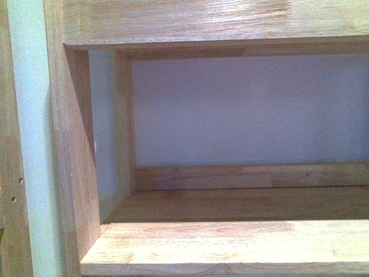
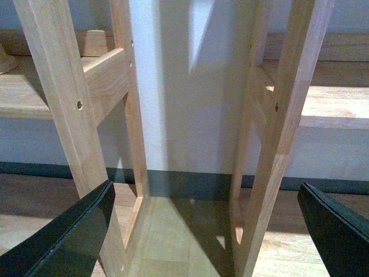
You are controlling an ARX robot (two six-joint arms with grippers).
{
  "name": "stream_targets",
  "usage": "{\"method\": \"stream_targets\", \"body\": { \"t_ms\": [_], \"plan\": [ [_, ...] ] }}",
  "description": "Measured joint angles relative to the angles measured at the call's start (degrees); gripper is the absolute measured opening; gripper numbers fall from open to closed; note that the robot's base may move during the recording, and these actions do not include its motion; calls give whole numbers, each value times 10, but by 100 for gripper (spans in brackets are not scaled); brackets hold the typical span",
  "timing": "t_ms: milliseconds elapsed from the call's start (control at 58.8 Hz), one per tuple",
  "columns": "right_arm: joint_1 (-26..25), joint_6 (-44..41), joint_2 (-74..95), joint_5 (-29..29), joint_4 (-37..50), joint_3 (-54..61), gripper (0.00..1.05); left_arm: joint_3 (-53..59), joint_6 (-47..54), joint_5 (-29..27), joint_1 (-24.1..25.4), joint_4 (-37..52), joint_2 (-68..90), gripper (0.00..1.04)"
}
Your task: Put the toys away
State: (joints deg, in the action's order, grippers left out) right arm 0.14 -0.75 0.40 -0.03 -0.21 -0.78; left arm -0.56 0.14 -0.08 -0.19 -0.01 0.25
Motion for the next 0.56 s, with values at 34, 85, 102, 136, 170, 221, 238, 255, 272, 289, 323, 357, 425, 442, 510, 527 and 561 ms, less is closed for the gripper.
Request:
{"method": "stream_targets", "body": {
  "t_ms": [34,85,102,136,170,221,238,255,272,289,323,357,425,442,510,527,561],
  "plan": [
    [0,0,0,0,0,0,98,0,0,0,0,0,0,99],
    [0,0,0,0,0,0,98,0,0,0,0,0,0,99],
    [0,0,0,0,0,0,98,0,0,0,0,0,0,98],
    [0,0,0,0,0,0,98,0,0,0,0,0,0,99],
    [0,0,0,0,0,0,98,0,0,0,0,0,0,99],
    [0,0,0,0,0,0,98,0,0,0,0,0,0,99],
    [0,0,0,0,0,0,98,0,0,0,0,0,0,99],
    [0,0,0,0,0,0,98,0,0,0,0,0,0,99],
    [0,0,0,0,0,0,98,0,0,0,0,0,0,99],
    [0,0,0,0,0,0,98,0,0,0,0,0,0,99],
    [0,0,0,0,0,0,98,0,0,0,0,0,0,99],
    [0,0,0,0,0,0,98,0,0,0,0,0,0,99],
    [0,0,0,0,0,0,98,0,0,0,0,0,0,98],
    [0,0,0,0,0,0,98,0,0,0,0,0,0,98],
    [0,0,0,0,0,0,98,0,0,0,0,0,0,99],
    [0,0,0,0,0,0,98,0,0,0,0,0,0,99],
    [0,0,0,0,0,0,98,0,0,0,0,0,0,99]
  ]
}}
